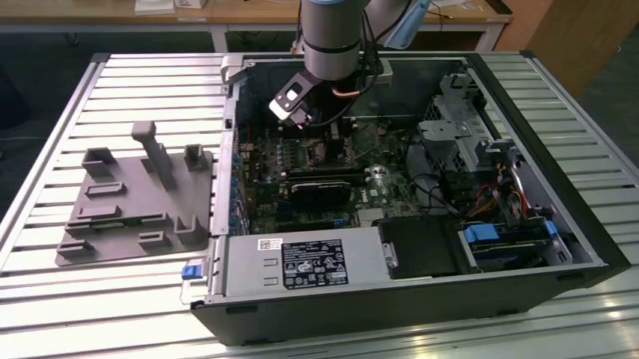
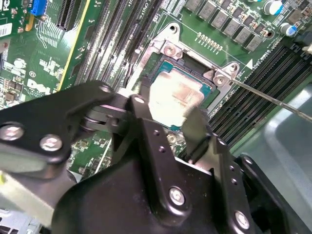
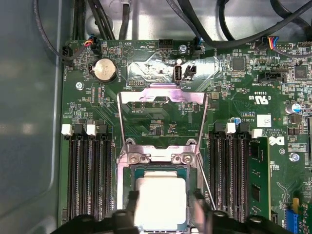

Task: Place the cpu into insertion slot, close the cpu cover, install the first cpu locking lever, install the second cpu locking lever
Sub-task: 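Place the cpu into insertion slot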

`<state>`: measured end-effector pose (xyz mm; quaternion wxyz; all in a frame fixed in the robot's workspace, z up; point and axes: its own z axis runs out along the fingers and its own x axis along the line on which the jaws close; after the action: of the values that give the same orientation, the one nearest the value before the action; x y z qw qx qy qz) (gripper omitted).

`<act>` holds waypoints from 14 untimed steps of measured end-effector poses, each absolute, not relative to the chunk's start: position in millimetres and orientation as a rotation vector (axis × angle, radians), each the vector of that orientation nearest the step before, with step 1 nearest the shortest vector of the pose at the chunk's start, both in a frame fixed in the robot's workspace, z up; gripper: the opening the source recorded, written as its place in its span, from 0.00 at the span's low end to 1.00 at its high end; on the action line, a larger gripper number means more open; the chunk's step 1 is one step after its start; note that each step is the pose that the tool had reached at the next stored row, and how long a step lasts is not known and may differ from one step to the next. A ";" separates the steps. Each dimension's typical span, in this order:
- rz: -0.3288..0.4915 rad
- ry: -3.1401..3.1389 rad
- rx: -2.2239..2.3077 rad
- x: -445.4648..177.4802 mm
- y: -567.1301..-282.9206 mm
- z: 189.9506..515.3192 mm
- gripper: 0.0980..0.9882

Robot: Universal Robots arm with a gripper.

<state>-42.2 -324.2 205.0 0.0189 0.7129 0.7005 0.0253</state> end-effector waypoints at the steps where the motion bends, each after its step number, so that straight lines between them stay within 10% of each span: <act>1: 0.079 2.175 2.213 -42.2 -324.2 205.0 0.49; 14: 0.078 2.174 2.213 -42.2 -324.2 205.0 0.00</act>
<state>-42.2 -324.2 205.0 0.0192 0.7129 0.7005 0.0250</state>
